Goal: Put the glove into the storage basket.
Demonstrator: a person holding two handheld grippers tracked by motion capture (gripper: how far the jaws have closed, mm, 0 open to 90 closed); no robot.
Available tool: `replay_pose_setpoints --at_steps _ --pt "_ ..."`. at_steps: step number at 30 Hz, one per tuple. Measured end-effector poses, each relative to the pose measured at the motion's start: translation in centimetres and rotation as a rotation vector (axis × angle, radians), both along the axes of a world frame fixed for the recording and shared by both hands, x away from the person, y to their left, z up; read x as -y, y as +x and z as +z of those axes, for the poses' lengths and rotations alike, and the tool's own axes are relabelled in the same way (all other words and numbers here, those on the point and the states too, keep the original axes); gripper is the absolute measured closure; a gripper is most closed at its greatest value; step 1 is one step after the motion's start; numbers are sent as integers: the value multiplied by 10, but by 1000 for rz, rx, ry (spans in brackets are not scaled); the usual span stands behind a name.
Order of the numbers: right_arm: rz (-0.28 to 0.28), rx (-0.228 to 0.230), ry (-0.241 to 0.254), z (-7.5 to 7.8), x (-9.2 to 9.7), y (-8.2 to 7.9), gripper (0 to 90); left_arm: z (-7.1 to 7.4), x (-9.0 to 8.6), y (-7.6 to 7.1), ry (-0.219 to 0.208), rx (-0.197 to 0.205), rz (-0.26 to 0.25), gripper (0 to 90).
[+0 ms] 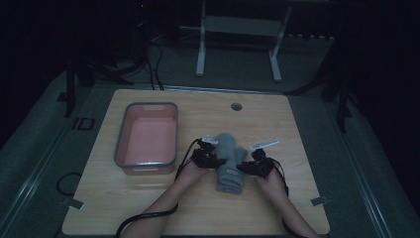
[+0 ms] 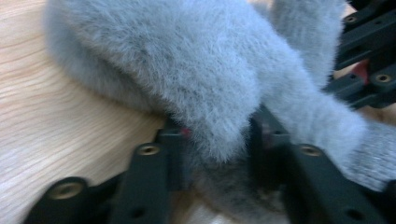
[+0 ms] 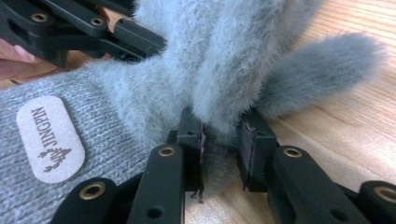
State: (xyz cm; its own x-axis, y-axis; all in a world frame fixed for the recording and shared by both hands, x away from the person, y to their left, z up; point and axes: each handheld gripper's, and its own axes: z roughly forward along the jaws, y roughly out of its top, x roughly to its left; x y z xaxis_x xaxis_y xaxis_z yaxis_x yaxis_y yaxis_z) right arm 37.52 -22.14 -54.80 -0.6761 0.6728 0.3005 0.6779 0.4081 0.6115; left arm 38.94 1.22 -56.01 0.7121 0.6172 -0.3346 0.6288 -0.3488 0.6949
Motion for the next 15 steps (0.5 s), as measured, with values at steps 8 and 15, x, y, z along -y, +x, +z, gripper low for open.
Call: replay_pose_setpoints --at_steps 8,15 --pt "-6 5 15 1 0 -1 782 4 0 -3 -13 1 12 797" --pt "-6 1 33 10 4 -2 812 22 3 -4 -15 18 2 808"
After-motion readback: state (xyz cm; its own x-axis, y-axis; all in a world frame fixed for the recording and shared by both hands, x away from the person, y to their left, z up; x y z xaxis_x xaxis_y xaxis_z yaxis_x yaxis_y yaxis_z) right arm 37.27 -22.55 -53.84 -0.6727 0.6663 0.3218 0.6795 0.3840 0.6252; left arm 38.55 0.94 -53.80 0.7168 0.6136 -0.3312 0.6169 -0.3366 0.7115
